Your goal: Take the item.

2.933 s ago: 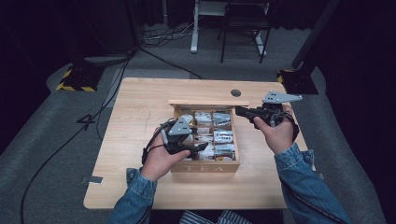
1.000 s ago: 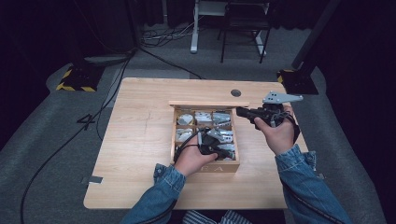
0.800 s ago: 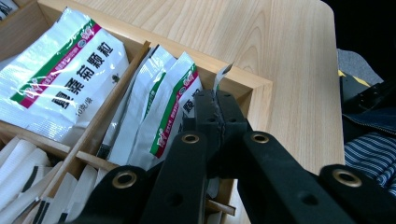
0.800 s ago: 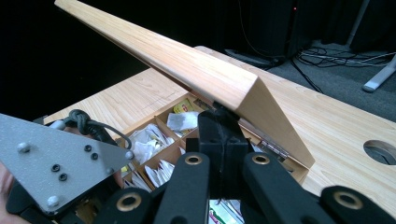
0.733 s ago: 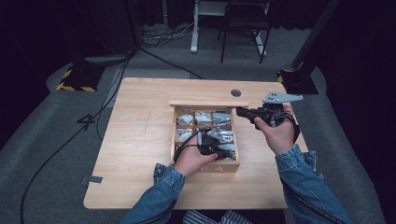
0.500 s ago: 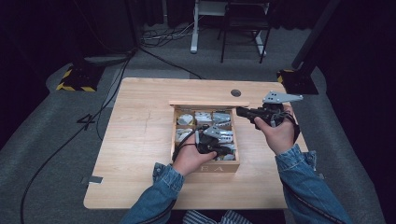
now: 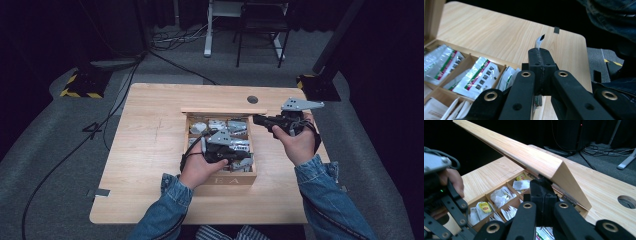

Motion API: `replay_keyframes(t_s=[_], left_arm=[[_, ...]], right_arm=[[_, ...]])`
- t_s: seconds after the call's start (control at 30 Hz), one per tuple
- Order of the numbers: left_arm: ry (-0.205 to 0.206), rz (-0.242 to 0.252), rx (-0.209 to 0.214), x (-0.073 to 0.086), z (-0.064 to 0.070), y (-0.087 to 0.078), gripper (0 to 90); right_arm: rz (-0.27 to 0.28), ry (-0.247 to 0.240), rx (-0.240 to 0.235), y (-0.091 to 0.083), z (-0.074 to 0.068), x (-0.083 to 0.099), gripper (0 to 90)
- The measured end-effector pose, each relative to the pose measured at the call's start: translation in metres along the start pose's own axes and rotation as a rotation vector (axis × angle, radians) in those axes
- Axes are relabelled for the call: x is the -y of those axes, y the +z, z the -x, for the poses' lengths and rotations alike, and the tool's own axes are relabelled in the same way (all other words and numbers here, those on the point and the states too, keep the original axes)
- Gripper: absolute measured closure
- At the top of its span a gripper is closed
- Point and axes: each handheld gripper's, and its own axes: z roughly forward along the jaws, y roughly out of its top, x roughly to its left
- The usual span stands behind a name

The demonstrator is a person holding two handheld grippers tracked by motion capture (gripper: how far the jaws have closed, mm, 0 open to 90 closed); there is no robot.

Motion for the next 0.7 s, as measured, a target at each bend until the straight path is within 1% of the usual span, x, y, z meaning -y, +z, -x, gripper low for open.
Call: replay_keyframes(t_s=[0.1,0.13,0.2,0.3,0.33,0.47,0.5,0.53,0.57,0.6,0.63,0.67,0.7], left_arm=[[-0.004,0.012,0.003,-0.001,0.000,-0.004,90.0],[-0.009,0.026,0.007,-0.001,0.000,-0.007,90.0],[-0.013,0.038,0.016,-0.001,0.000,-0.010,90.0],[-0.013,0.042,0.022,-0.002,0.001,-0.012,90.0],[-0.012,0.048,0.023,-0.003,0.002,-0.015,90.0],[-0.010,0.052,0.018,-0.004,0.002,-0.022,90.0],[-0.015,0.058,0.005,-0.003,0.000,-0.028,90.0],[-0.015,0.058,0.005,-0.003,0.000,-0.028,90.0],[-0.027,0.059,-0.008,0.000,-0.003,-0.035,90.0],[-0.027,0.059,-0.008,0.000,-0.003,-0.035,90.0],[-0.035,0.061,-0.017,0.002,-0.004,-0.039,90.0],[-0.038,0.062,-0.029,0.003,-0.005,-0.042,90.0],[-0.044,0.062,-0.053,0.006,-0.008,-0.050,90.0]], right_arm=[[-0.001,-0.001,0.002,0.000,0.000,0.000,90.0],[-0.001,-0.001,0.001,0.000,0.000,0.000,90.0],[0.000,0.000,0.001,0.000,0.000,0.000,90.0],[-0.001,0.000,0.001,0.000,0.000,0.000,90.0],[-0.001,-0.001,0.001,0.000,0.000,0.000,90.0],[-0.001,0.000,0.001,0.000,0.000,0.000,90.0],[0.000,-0.001,-0.001,0.000,0.000,0.000,90.0],[0.000,-0.001,-0.001,0.000,0.000,0.000,90.0],[0.000,-0.001,-0.002,0.000,0.000,0.000,90.0],[0.000,-0.001,-0.002,0.000,0.000,0.000,90.0],[0.000,-0.002,-0.001,0.000,0.000,0.000,90.0],[0.001,-0.002,-0.001,0.000,0.000,0.000,90.0],[0.003,-0.003,-0.004,0.000,0.001,0.000,90.0]])
